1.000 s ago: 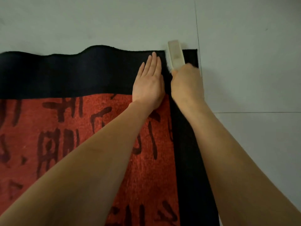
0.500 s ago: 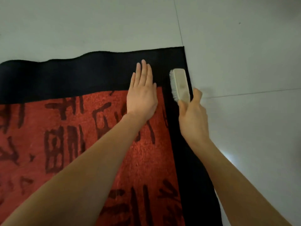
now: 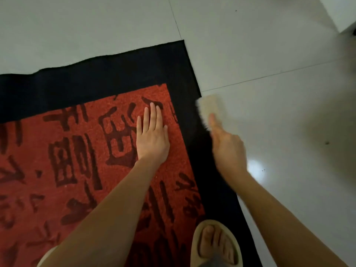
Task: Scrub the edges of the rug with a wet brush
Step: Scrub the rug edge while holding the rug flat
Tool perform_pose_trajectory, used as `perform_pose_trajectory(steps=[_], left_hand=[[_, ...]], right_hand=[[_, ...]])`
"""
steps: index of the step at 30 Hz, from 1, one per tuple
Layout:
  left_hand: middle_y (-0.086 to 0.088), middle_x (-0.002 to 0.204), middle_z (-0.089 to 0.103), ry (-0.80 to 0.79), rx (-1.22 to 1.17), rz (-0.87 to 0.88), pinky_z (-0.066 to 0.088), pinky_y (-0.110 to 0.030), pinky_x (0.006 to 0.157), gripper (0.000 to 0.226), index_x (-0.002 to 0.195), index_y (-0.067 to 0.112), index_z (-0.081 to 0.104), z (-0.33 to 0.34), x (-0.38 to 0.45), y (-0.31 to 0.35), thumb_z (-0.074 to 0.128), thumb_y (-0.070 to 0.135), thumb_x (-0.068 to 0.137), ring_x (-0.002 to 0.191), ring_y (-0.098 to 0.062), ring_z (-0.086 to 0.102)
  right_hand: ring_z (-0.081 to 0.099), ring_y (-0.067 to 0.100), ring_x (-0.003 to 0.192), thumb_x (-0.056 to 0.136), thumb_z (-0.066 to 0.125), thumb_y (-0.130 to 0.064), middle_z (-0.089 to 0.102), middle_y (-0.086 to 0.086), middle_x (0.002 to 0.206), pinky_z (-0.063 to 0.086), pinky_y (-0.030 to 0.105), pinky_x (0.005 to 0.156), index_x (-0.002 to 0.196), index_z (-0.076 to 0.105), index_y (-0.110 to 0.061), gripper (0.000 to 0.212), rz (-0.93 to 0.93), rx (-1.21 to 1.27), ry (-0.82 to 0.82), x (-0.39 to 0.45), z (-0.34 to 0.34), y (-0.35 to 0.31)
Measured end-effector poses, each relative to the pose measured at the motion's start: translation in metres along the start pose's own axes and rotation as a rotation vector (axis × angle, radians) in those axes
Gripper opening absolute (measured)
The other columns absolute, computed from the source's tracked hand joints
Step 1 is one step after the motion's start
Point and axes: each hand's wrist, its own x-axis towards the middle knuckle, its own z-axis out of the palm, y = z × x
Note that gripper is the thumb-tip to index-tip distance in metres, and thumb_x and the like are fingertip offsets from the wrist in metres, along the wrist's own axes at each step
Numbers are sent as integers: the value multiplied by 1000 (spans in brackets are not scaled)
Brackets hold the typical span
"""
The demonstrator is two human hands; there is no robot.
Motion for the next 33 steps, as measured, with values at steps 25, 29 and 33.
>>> perform_pose_trajectory(steps=[25,29,33], left_hand=[[-10,162,-20,-153,32,36,-9,-42,122,78,154,6,-12,-35,118,-28,18,55,102,149,-23,-18],[-10,162,-19,-103,29,-53,-10,-45,121,70,154,6,-11,-35,146,-18,17,47,104,149,-26,-18],[-10,161,-21,-82,35,-58,-10,-46,121,69,153,6,-14,-30,148,-17,13,46,104,149,-26,-19]], right_hand=[[60,36,84,97,33,-10,59,16,89,35,34,65,147,33,-32,55,-35,-15,182,170,-12,-45],[61,40,96,102,33,-26,62,22,109,40,38,71,147,32,-37,47,-342,-32,-5,175,5,-75],[61,37,91,94,35,-6,63,16,101,35,34,65,140,41,-23,50,-203,-74,202,230,-22,-78]])
